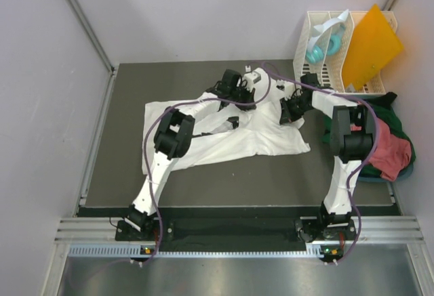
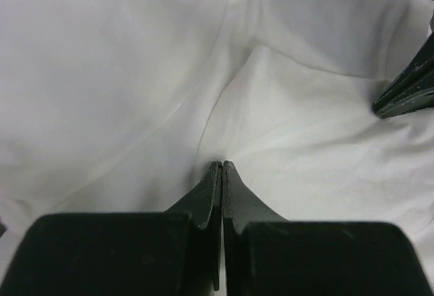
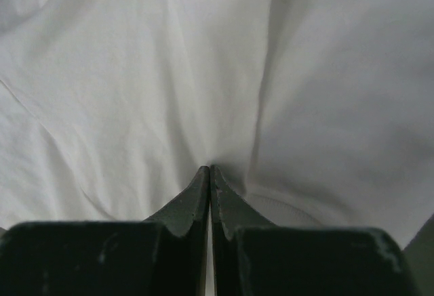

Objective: Fold and stack the t-shirts
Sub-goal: Fold the flattened tshirt in 1/3 of the way

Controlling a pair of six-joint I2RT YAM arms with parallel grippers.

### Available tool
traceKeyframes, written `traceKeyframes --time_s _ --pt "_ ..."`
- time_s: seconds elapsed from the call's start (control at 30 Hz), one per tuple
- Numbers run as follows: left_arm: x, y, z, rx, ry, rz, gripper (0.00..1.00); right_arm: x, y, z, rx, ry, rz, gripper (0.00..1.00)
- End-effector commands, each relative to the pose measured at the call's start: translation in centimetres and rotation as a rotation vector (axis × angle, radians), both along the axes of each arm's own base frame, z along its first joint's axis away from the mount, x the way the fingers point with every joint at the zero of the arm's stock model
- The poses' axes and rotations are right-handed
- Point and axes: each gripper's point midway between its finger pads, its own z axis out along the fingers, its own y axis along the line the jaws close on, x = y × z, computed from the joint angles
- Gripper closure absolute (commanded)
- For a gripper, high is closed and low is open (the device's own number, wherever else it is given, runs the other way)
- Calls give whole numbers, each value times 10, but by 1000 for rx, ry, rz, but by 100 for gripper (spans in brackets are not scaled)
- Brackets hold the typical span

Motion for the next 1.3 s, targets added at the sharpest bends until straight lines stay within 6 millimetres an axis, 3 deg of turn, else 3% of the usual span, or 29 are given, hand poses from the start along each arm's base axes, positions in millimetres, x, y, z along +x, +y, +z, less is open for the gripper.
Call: traceKeyframes --time_s 0.0,0.2,0.3,0.43,0.57,0.77,1.1,1.27 --pt "26 12 68 -60 -184 75 100 -9 1 -15 -60 29 10 100" --pt "31 15 109 -120 -236 84 100 -10 2 -16 -58 31 13 100" --pt "29 19 115 -123 -220 58 100 -8 3 -15 -60 25 15 100" --pt "12 24 106 -95 -180 -34 100 -8 3 -14 -64 23 15 100" --pt "-15 35 75 -7 -80 -122 100 -7 2 -13 -69 15 17 100" --pt "-26 49 44 68 -52 -147 100 -6 2 -14 -74 12 16 100" --pt "-25 51 45 88 -50 -179 100 -6 3 -13 -88 6 21 100" --pt "-36 53 43 86 -15 -213 100 -7 4 -16 -93 12 27 100"
